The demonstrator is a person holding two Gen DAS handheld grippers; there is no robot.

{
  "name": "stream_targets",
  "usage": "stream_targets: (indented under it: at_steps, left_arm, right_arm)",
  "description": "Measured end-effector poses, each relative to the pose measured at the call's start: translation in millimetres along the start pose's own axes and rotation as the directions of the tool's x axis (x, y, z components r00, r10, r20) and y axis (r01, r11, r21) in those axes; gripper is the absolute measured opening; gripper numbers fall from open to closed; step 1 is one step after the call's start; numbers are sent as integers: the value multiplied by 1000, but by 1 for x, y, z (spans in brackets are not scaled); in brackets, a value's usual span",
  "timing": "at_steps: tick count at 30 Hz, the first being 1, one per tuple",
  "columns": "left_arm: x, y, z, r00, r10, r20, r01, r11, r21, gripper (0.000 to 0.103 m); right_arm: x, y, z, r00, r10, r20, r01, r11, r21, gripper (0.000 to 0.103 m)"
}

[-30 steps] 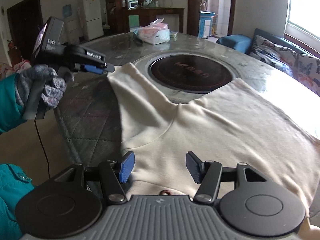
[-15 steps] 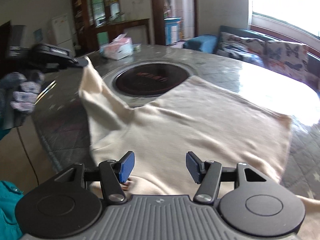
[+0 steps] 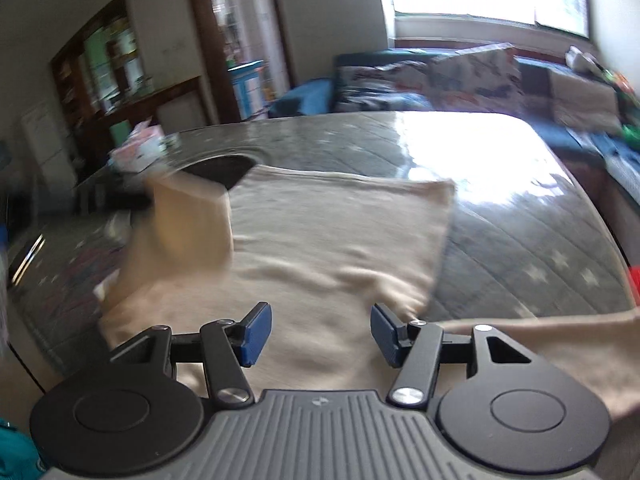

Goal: Fold clothes
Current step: 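Lift the sleeve with the left gripper and fold it across the sweatshirt body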

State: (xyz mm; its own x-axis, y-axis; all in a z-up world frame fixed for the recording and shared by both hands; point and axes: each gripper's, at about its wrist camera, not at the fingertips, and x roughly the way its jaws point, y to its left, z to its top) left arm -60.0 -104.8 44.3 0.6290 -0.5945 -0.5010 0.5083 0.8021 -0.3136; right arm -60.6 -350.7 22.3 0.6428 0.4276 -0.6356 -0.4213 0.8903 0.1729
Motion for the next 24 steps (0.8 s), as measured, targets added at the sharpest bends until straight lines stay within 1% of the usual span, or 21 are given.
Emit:
stream_targets:
  at_steps: [1, 2, 3, 4, 5, 7, 9, 11, 15, 16, 18, 19, 22, 24]
  left_arm:
    - [6, -2, -6, 999, -22, -34, 22, 1000, 8, 9]
    - [10, -4, -10, 998, -21, -54, 22, 999, 24, 10]
    - [12, -5, -15, 997, -14, -70, 17, 999, 43, 16]
    - [13, -3, -16, 997, -8, -78, 12, 999, 52, 19]
    - [10, 2, -18, 996, -10, -84, 14, 999, 51, 26]
    - [-1, 12, -19, 998, 8, -68, -4, 998, 59, 26]
    - [-18, 27, -19, 997, 58, -48, -54, 996, 74, 28]
    - [-34, 43, -20, 993, 113, -37, -110, 991, 76, 28]
    - [-61, 79, -31, 973, 227, -39, -225, 973, 48, 28]
    - [-68, 86, -35, 968, 249, -39, -248, 968, 46, 30]
    - [-77, 94, -43, 961, 274, -39, -272, 961, 50, 39]
    - [-80, 96, -46, 958, 283, -41, -281, 958, 59, 39]
    - [-79, 98, -55, 955, 291, -52, -286, 954, 89, 39]
    - [-75, 99, -58, 957, 284, -53, -278, 955, 102, 39]
  right_arm:
    - [0, -4, -1, 1000, -3, -2, 3, 1000, 14, 56]
    - [-1, -7, -2, 1000, -6, -3, 6, 1000, 28, 55]
    - [-1, -11, -3, 1000, -9, -5, 9, 999, 43, 54]
    - [-1, -15, -4, 1000, -12, -7, 12, 998, 57, 54]
    - [-2, -19, -4, 1000, -15, -9, 15, 997, 71, 54]
    - [-1, -24, -6, 1000, -14, -14, 16, 996, 92, 53]
    - [4, -19, -5, 1000, 4, -22, -2, 997, 82, 53]
    - [10, -13, -4, 999, 30, -37, -27, 998, 60, 53]
    - [21, 5, -7, 994, 64, -83, -63, 998, 13, 52]
    - [23, 7, -8, 993, 64, -95, -64, 998, 6, 52]
    - [26, 11, -10, 991, 64, -116, -65, 998, -7, 50]
    - [27, 13, -11, 991, 60, -121, -63, 998, -18, 50]
    - [26, 18, -10, 989, 55, -139, -61, 997, -41, 37]
    - [26, 22, -9, 987, 51, -154, -60, 997, -56, 25]
